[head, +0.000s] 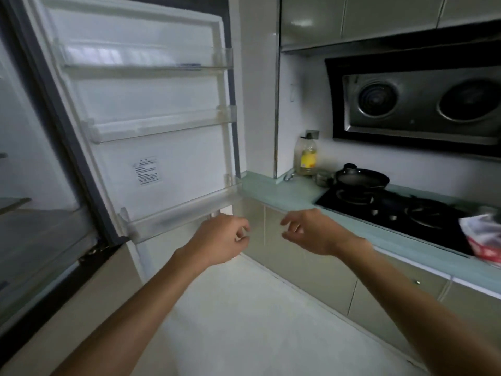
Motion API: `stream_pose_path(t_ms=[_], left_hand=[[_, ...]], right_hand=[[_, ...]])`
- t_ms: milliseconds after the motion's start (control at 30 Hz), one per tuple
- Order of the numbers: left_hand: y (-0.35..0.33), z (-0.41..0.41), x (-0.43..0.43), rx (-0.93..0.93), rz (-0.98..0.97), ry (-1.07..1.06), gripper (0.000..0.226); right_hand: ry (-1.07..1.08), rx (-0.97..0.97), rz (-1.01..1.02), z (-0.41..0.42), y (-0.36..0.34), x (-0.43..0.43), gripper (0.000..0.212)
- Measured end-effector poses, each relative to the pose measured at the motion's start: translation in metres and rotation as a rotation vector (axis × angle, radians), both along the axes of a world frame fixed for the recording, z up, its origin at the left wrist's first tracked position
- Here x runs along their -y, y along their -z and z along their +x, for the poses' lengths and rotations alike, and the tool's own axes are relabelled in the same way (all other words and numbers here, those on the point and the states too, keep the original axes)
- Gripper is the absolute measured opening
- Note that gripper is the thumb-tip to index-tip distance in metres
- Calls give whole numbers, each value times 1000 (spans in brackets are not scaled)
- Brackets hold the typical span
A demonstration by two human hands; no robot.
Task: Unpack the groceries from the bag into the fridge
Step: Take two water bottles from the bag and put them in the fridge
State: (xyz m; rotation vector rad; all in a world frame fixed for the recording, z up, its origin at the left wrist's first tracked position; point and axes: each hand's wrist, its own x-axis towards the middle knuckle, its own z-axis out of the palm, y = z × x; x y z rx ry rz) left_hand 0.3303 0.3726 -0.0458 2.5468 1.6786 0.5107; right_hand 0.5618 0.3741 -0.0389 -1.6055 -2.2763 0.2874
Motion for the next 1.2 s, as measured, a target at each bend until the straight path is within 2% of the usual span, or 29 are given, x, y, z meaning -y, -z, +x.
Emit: stream_pose_path(t_ms=[133,600,933,1200], left_hand=[[1,79,-11,-14,-6,82,20],[15,382,-21,15,-9,410,31],[44,568,-18,11,-59,700,36],[64,667,-63,-19,-95,784,35]], right_hand=[[103,-31,-1,78,1,8,26],[478,-72,34,353,29,78,29],[799,-91,10,498,57,141,30],[914,-74,-35,585,76,115,30]])
